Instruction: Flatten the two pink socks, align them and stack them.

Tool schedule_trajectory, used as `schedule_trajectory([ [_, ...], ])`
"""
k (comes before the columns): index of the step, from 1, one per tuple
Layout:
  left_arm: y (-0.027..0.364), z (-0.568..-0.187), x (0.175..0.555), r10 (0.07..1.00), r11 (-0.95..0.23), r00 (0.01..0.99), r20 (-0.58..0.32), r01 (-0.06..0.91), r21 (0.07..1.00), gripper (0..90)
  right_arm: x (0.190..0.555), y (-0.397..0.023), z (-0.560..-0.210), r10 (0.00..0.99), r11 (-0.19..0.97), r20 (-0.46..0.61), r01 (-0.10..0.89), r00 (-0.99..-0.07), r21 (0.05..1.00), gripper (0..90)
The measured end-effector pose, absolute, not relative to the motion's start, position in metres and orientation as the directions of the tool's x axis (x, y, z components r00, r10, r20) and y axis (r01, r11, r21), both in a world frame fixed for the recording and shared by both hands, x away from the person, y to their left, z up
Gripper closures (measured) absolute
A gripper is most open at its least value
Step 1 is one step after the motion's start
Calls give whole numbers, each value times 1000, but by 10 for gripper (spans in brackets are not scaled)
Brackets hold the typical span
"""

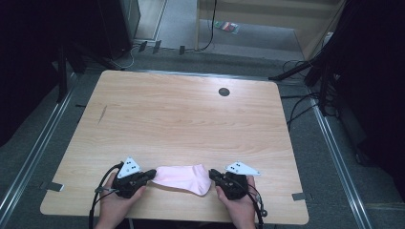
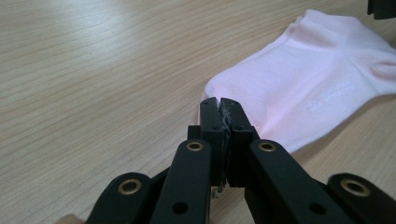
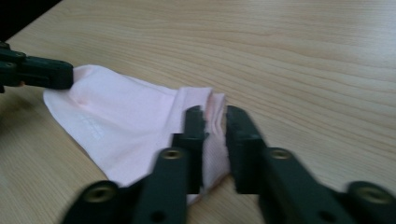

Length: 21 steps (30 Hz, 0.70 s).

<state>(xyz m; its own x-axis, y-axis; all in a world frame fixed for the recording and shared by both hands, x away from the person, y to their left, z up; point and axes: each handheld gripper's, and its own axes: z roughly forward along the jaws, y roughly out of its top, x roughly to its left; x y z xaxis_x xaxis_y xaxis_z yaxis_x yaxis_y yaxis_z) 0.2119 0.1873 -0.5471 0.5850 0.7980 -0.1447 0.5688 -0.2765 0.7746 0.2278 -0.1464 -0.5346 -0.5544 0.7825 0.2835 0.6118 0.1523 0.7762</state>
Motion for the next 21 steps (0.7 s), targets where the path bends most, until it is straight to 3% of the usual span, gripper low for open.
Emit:
schedule_trajectory([
  [3,186,-549,212,801,-279,582,-140,570,773,886,233,-139,-543,766,209,253,601,-591,771,602],
  [6,185,-549,212,802,-276,580,-139,567,776,888,234,-134,-546,773,231,219,586,-595,776,658],
  [7,185,-548,212,802,-272,580,-140,564,780,894,233,-130,-548,766,258,194,570,-613,780,775],
  [9,187,-547,212,801,-266,581,-148,565,781,897,231,-129,-548,765,272,175,557,-620,785,844],
  [21,190,-541,209,803,-228,574,-162,546,806,900,230,-136,-532,757,197,244,569,-605,798,866],
])
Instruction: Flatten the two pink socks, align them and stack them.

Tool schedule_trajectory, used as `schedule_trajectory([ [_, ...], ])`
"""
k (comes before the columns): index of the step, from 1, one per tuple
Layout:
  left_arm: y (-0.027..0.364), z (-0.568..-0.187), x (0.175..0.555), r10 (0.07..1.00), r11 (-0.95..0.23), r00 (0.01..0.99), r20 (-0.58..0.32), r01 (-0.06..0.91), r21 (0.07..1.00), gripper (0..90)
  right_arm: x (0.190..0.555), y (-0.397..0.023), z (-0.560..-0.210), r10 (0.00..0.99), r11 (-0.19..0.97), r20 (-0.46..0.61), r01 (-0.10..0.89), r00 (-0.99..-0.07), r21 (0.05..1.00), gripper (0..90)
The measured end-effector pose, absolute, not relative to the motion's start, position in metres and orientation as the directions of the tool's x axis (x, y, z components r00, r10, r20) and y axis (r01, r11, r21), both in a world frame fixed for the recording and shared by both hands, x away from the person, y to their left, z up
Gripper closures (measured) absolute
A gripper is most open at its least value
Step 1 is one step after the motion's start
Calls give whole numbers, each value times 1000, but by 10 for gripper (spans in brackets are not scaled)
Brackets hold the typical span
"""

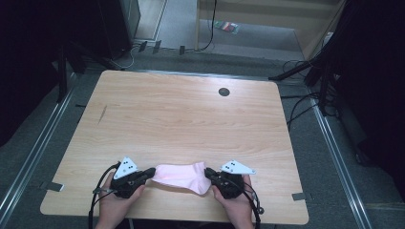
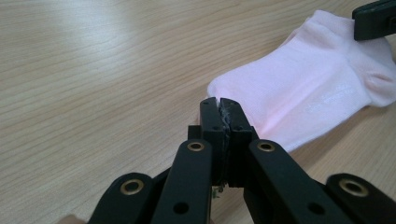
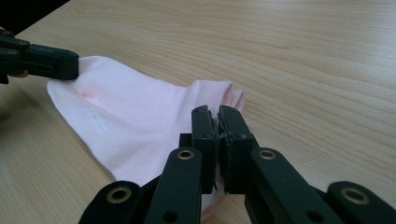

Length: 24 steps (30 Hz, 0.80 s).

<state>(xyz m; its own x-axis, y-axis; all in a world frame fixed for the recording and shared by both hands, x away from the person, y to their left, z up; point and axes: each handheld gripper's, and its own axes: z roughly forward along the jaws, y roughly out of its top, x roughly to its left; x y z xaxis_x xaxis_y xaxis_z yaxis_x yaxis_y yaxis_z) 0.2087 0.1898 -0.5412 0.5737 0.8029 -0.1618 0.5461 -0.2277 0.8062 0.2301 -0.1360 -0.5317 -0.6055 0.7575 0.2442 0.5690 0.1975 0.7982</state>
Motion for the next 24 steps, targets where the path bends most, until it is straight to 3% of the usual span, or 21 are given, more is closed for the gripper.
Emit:
schedule_trajectory([
  [13,185,-545,212,797,-239,581,-163,551,799,898,233,-137,-538,770,229,217,577,-601,784,831],
  [20,183,-548,214,797,-244,582,-161,554,796,894,231,-132,-544,792,279,152,573,-591,771,715],
  [24,183,-548,214,794,-246,587,-160,550,798,893,225,-127,-542,793,294,93,511,-602,808,666],
])
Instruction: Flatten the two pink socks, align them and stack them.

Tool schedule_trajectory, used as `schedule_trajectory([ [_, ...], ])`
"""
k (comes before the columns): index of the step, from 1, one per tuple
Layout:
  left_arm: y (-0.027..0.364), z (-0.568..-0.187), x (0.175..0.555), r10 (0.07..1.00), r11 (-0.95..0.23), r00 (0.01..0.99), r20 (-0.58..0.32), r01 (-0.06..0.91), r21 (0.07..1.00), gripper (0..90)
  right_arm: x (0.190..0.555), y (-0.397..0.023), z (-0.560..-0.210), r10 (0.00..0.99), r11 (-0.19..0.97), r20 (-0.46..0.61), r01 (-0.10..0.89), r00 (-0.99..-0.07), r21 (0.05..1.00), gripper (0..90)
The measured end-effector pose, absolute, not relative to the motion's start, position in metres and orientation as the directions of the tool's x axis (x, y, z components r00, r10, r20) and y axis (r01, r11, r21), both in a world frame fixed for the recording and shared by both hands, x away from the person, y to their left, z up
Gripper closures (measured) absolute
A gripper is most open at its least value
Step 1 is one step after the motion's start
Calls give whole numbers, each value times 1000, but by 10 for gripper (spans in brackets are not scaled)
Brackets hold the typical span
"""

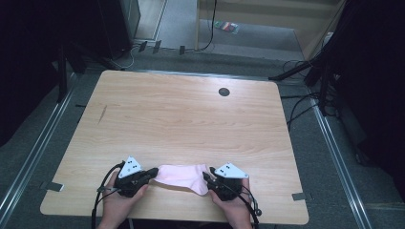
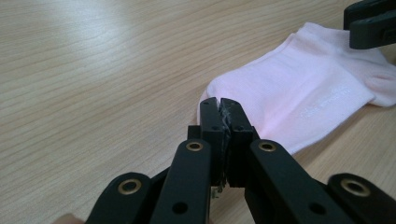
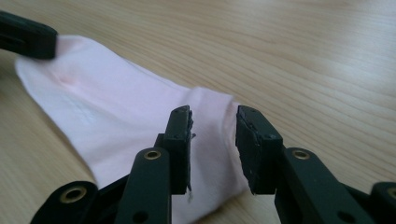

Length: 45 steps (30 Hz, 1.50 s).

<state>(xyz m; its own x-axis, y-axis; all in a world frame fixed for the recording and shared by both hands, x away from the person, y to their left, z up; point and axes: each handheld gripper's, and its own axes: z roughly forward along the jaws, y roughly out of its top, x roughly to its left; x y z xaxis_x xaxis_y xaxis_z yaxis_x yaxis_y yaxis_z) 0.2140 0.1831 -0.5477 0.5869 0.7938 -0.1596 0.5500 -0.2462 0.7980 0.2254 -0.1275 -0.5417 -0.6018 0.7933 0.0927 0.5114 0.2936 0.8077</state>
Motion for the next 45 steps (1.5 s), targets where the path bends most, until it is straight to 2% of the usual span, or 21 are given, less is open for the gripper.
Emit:
schedule_trajectory([
  [3,183,-548,214,796,-246,584,-156,549,799,893,225,-126,-541,786,292,93,500,-611,815,666],
  [6,182,-549,215,791,-255,592,-158,552,794,895,226,-121,-547,795,326,47,491,-605,808,773],
  [7,182,-549,215,791,-255,592,-158,552,794,897,226,-121,-547,795,326,47,491,-605,808,773],
  [8,181,-549,216,788,-257,594,-160,554,792,899,227,-121,-550,785,332,45,482,-617,811,856],
  [12,180,-549,216,786,-257,597,-159,550,795,900,228,-123,-547,785,323,55,484,-617,813,882],
  [16,181,-547,215,786,-254,597,-160,548,797,900,226,-124,-544,781,310,72,485,-620,818,886],
  [21,181,-544,211,785,-253,601,-151,533,807,900,226,-130,-535,765,234,172,517,-620,823,885],
  [29,176,-550,218,786,-261,600,-151,542,799,899,234,-138,-542,795,200,199,557,-573,806,876],
  [32,172,-552,219,791,-299,602,-109,536,789,888,237,-138,-548,802,218,188,571,-567,792,865],
  [33,169,-552,217,797,-330,601,-57,514,792,857,239,-139,-552,812,199,200,582,-548,789,824],
  [34,167,-552,216,802,-335,596,-42,507,794,823,239,-140,-551,818,199,188,574,-543,794,770],
  [35,168,-551,215,805,-330,591,-40,504,798,753,239,-139,-550,830,201,169,569,-531,798,707],
  [36,169,-550,214,813,-314,581,-45,501,807,681,238,-140,-547,836,190,171,566,-522,802,684],
  [38,173,-546,212,822,-267,566,-71,492,829,628,232,-141,-540,824,152,207,557,-527,816,690],
  [39,173,-546,212,822,-267,566,-71,492,829,631,232,-141,-540,824,152,207,557,-527,816,690],
  [40,174,-541,210,829,-247,555,-67,472,847,631,229,-140,-535,813,153,210,547,-543,823,726],
  [41,173,-537,207,831,-238,553,-60,450,861,698,221,-133,-529,775,174,222,538,-591,824,771],
  [42,166,-533,205,817,-276,577,-21,423,863,720,220,-130,-529,762,192,221,538,-609,821,784],
  [43,166,-533,205,817,-276,577,-21,423,863,738,220,-130,-529,762,192,221,538,-609,821,784],
  [45,153,-537,208,776,-350,631,-3,436,829,754,219,-117,-535,740,258,204,551,-641,793,799],
])
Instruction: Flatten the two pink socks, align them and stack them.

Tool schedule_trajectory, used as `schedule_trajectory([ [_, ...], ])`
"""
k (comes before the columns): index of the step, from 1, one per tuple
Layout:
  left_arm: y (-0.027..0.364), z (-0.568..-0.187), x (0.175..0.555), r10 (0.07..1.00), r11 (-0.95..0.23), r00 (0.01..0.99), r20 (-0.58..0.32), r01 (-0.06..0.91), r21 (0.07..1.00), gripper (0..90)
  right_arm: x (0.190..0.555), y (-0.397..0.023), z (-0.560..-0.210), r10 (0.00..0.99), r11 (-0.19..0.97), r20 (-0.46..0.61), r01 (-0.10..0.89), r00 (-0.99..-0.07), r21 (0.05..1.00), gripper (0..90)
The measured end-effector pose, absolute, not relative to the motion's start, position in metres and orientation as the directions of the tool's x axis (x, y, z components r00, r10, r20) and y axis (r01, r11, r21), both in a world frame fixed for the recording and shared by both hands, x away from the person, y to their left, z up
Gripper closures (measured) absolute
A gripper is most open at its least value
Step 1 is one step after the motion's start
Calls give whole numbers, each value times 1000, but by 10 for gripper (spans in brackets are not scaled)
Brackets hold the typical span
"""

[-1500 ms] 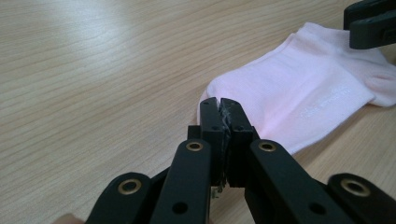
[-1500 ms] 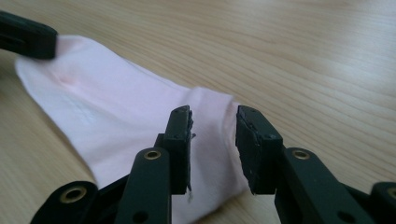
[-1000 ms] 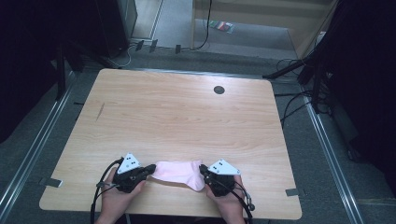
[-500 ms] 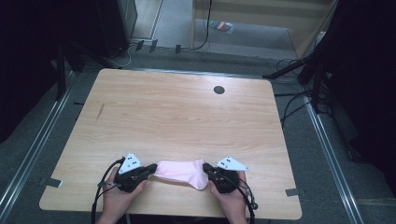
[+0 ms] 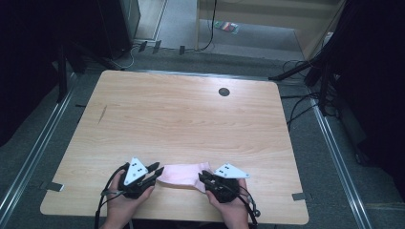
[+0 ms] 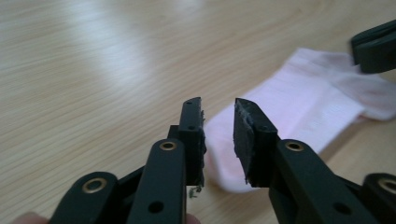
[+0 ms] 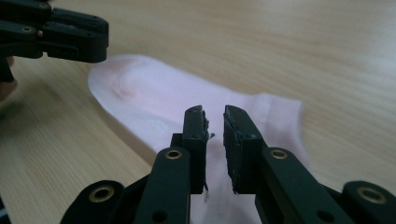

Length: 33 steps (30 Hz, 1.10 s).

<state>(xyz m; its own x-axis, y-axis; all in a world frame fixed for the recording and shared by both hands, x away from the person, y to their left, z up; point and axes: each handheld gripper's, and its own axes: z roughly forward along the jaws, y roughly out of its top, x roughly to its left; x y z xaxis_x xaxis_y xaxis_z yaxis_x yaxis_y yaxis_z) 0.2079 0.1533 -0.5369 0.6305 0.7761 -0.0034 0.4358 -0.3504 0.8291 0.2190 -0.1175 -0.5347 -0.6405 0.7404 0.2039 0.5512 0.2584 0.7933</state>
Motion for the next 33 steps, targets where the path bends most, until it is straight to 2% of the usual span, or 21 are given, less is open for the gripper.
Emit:
schedule_trajectory([
  [2,146,-547,213,759,-403,650,-8,481,779,761,221,-113,-544,753,287,191,576,-629,765,795],
  [6,147,-551,215,774,-402,633,-3,496,769,730,222,-118,-549,753,304,187,585,-631,752,752],
  [8,149,-552,216,772,-387,635,-29,506,771,716,221,-121,-548,760,320,162,579,-630,750,727],
  [14,150,-553,217,771,-394,637,-16,496,774,727,221,-138,-548,775,310,153,580,-613,753,770],
  [18,153,-553,219,768,-374,639,-50,509,775,713,224,-142,-547,786,302,143,576,-601,760,698],
  [19,158,-553,221,746,-346,657,-107,521,780,677,224,-144,-545,786,291,145,568,-600,770,680],
  [21,164,-552,220,732,-296,664,-151,511,807,578,225,-150,-538,782,255,161,546,-602,798,633],
  [22,164,-552,220,732,-296,664,-151,511,807,532,225,-150,-538,782,255,161,546,-602,798,633],
  [23,169,-549,218,727,-259,665,-171,496,829,454,228,-159,-532,790,203,185,534,-584,821,552],
  [24,169,-549,218,727,-259,665,-171,496,829,409,228,-159,-532,790,203,185,534,-584,821,552],
  [25,174,-546,216,726,-221,660,-191,488,844,322,232,-167,-529,794,174,196,524,-575,834,497],
  [28,179,-543,215,732,-187,647,-211,489,852,154,235,-176,-527,795,159,200,513,-573,843,444],
  [29,183,-541,215,741,-177,638,-209,486,856,154,235,-179,-526,796,148,202,507,-571,849,423],
  [31,190,-539,214,755,-170,625,-197,476,863,81,236,-188,-523,811,129,196,495,-552,859,372],
  [32,193,-539,214,759,-172,622,-192,476,863,81,236,-192,-521,818,124,189,488,-543,864,340],
  [33,197,-539,215,764,-168,616,-194,479,861,20,236,-198,-520,829,127,175,485,-530,865,284],
])
